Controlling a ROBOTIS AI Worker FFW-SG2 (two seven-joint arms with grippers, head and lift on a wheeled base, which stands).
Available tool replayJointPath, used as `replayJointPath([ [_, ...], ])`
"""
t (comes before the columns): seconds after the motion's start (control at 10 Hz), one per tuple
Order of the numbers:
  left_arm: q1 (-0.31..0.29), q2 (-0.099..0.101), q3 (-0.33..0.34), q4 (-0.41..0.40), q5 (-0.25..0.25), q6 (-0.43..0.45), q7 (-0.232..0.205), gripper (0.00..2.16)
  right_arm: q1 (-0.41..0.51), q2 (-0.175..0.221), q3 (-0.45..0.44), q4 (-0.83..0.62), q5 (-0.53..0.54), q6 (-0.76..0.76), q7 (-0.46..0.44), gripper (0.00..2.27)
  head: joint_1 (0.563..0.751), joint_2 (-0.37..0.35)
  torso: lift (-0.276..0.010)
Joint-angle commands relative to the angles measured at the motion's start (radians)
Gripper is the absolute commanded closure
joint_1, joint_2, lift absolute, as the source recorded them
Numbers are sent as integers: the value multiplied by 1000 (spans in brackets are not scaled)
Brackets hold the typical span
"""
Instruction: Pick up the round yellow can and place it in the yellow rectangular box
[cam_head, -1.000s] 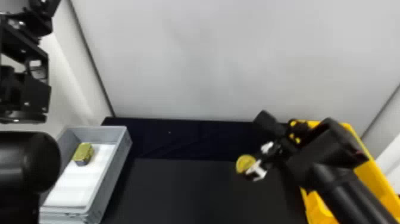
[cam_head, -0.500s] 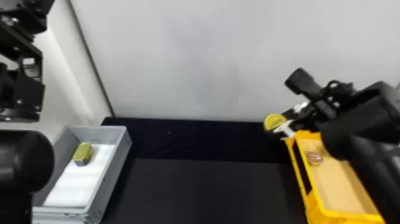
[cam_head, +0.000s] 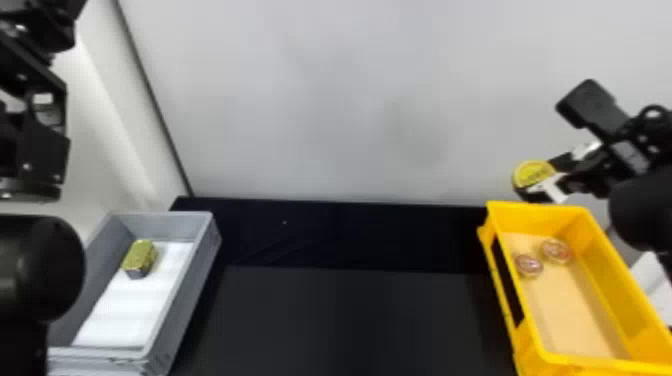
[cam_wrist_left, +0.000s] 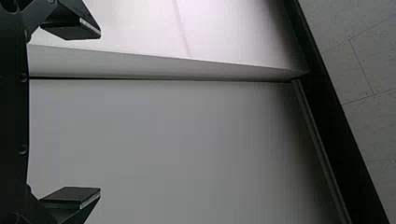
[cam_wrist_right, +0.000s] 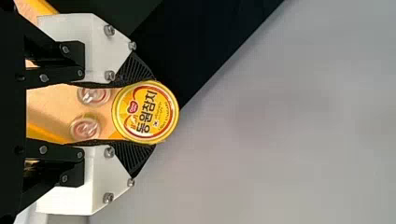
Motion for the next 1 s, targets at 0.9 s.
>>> replayJointPath([
  [0.9,-12,1,-8,1,0,5,-4,98,185,52,-350,82,48,38,-103,756,663,54,-2],
])
